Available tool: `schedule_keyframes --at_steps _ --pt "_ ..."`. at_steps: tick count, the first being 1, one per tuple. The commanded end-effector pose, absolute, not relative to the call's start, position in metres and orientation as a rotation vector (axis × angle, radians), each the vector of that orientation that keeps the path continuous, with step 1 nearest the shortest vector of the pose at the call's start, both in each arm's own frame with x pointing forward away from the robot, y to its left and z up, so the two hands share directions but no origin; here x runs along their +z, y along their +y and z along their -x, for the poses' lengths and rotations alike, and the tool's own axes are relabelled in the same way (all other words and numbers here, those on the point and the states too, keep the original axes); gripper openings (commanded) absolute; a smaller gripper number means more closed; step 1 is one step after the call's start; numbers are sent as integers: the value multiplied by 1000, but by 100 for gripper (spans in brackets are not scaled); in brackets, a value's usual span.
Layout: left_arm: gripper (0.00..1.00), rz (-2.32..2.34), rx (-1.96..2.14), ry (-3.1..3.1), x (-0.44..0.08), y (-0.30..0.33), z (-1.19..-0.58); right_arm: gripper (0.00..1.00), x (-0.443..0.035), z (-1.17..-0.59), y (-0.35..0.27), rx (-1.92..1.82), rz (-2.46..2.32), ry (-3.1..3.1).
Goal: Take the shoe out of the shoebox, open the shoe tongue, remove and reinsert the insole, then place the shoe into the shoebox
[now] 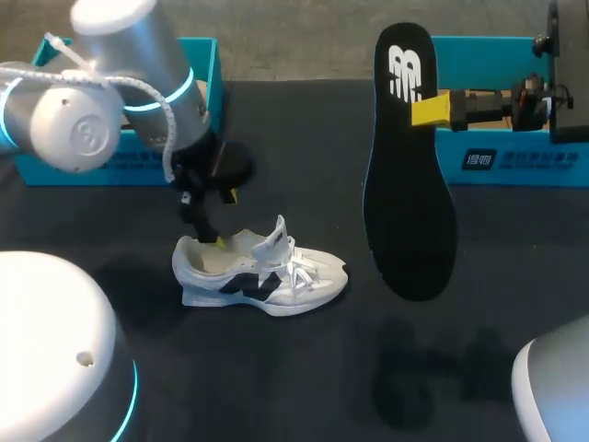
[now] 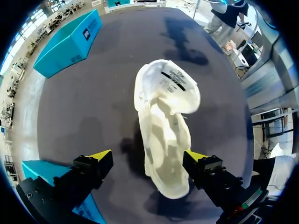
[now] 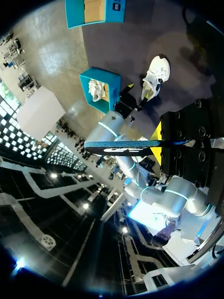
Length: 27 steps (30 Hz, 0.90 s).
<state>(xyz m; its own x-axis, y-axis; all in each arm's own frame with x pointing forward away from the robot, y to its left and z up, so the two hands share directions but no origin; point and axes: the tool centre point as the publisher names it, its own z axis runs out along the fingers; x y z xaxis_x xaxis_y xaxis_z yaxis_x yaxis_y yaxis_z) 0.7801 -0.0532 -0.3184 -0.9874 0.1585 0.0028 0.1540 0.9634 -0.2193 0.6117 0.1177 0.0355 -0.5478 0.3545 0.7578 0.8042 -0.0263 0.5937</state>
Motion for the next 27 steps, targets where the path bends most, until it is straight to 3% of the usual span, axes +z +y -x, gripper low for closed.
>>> schedule_keyframes --at_steps 1,7,10,11,12,13,19,20,21,22,24,27 --pt "100 243 344 -3074 -337 -66 -792 0 37 -616 121 -1589 1211 -1877" --pt "100 226 388 -3056 -352 -77 -793 0 37 -616 121 -1589 1211 -1877" --pt "94 236 386 -3039 -359 -85 -792 0 37 -616 121 -1589 1211 -1877" --pt "89 242 379 -3037 -361 -87 -791 0 37 -616 121 -1589 1211 -1877" --pt "77 246 374 -3035 -364 -89 -790 0 37 -616 121 -1589 1211 -1877" --pt "75 252 365 -3028 -366 -91 -790 0 37 -616 121 -1589 1211 -1877" --pt "76 248 356 -3011 -380 -97 -787 0 37 -616 121 -1589 1211 -1877" --pt "71 245 359 -3007 -382 -96 -786 0 37 -616 121 -1589 1211 -1877" --pt "57 242 361 -3003 -384 -96 -784 0 37 -616 121 -1589 1211 -1877" --pt "50 239 360 -2999 -385 -95 -783 0 37 -616 121 -1589 1211 -1877" --pt "49 229 368 -2993 -388 -93 -780 0 37 -616 121 -1589 1211 -1877" --pt "38 211 382 -2991 -389 -91 -777 0 37 -616 121 -1589 1211 -1877"
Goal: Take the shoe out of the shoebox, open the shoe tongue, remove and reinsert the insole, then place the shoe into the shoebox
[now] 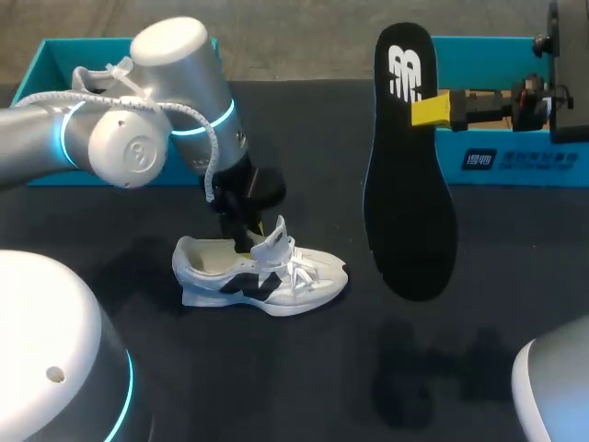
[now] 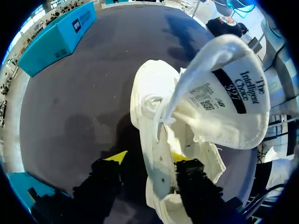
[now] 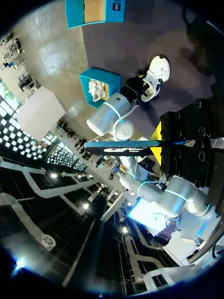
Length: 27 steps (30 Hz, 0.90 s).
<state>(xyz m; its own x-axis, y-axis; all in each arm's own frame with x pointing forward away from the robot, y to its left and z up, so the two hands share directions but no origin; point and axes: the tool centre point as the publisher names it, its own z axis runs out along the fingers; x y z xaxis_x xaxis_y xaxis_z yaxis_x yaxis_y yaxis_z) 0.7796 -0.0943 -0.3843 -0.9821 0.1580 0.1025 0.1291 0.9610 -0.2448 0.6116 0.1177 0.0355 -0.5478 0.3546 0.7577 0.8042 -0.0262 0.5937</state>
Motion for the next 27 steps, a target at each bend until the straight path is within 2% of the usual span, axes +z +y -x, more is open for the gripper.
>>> schedule_keyframes --at_steps 1,2,3,12,19,27 --pt "25 209 384 -2990 -390 -90 -776 0 37 -616 121 -1589 1211 -1877" --pt "19 206 384 -2990 -391 -89 -776 0 37 -616 121 -1589 1211 -1877" --pt "0 203 384 -2988 -392 -89 -776 0 37 -616 121 -1589 1211 -1877" --pt "0 395 400 -2992 -373 -91 -776 0 37 -616 121 -1589 1211 -1877" --pt "0 735 348 -2723 -332 -91 -783 0 37 -616 121 -1589 1211 -1877" --pt "0 1072 216 -2402 -313 -104 -801 0 37 -616 121 -1589 1211 -1877"
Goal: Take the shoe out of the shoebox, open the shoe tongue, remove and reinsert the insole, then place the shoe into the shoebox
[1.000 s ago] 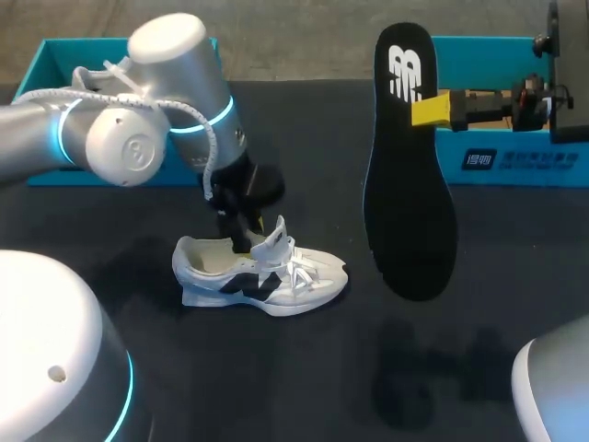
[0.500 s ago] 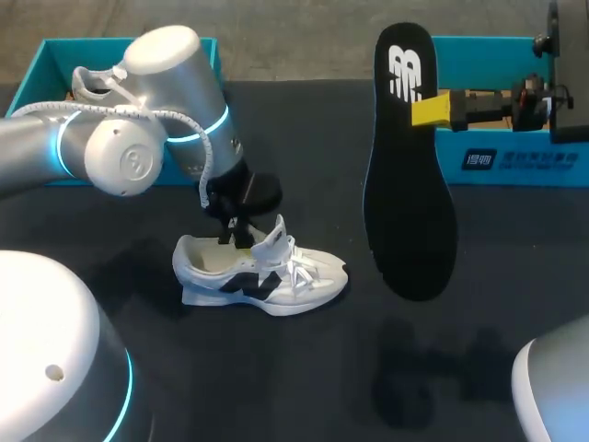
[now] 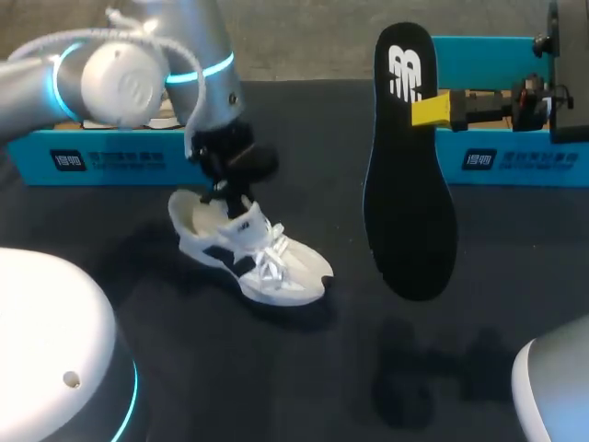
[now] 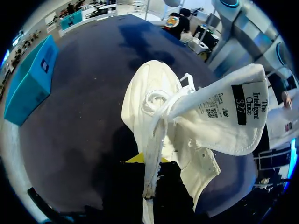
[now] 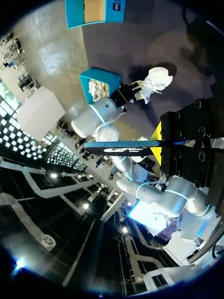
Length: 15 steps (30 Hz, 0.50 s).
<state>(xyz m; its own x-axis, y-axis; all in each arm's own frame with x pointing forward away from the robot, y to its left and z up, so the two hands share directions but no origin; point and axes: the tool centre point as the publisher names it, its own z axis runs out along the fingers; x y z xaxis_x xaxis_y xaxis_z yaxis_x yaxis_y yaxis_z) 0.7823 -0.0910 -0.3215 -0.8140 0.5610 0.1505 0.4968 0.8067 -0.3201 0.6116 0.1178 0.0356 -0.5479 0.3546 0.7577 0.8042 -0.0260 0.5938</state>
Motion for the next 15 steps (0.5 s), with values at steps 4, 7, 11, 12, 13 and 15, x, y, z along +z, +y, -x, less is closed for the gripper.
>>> schedule_keyframes --at_steps 4,7,11,12,13,15 --pt "0 1310 25 -2285 -311 -117 -804 0 37 -616 121 -1589 1211 -1877" --pt "0 1382 -23 -2219 -309 -126 -804 0 37 -616 121 -1589 1211 -1877" --pt "0 1455 -114 -2179 -310 -135 -805 0 37 -616 121 -1589 1211 -1877" --pt "0 1474 -142 -2155 -311 -137 -804 0 37 -616 121 -1589 1211 -1877" --pt "0 1489 -167 -2147 -311 -137 -804 0 37 -616 121 -1589 1211 -1877" --pt "0 1512 -192 -2116 -308 -139 -802 0 37 -616 121 -1589 1211 -1877"
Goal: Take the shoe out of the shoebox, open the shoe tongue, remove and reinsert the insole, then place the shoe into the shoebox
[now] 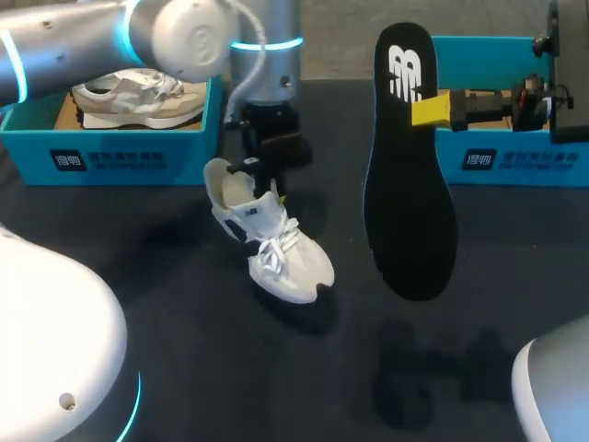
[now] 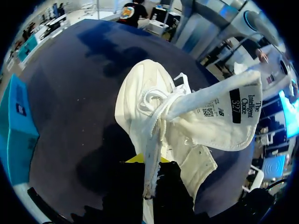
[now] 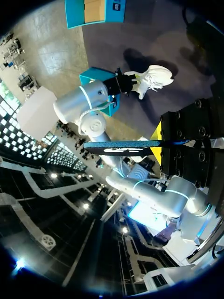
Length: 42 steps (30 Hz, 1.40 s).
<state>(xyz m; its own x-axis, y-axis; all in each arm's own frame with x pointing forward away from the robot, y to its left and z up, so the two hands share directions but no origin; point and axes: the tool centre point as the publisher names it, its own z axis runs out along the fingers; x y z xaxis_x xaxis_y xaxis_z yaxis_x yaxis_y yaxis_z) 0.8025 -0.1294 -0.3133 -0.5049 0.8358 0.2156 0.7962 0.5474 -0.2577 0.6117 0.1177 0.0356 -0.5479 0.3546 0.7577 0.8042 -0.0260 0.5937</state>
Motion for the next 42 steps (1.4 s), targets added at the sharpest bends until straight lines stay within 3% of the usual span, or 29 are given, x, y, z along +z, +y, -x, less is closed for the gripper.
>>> schedule_keyframes --at_steps 1,16,42 --pt "0 1510 -214 -2137 -308 -139 -801 0 37 -616 121 -1589 1211 -1877" --pt "0 1506 -179 -2180 -307 -140 -801 0 37 -616 121 -1589 1211 -1877" --pt "0 1786 -218 -1934 -370 -204 -807 0 37 -616 121 -1589 1211 -1877"
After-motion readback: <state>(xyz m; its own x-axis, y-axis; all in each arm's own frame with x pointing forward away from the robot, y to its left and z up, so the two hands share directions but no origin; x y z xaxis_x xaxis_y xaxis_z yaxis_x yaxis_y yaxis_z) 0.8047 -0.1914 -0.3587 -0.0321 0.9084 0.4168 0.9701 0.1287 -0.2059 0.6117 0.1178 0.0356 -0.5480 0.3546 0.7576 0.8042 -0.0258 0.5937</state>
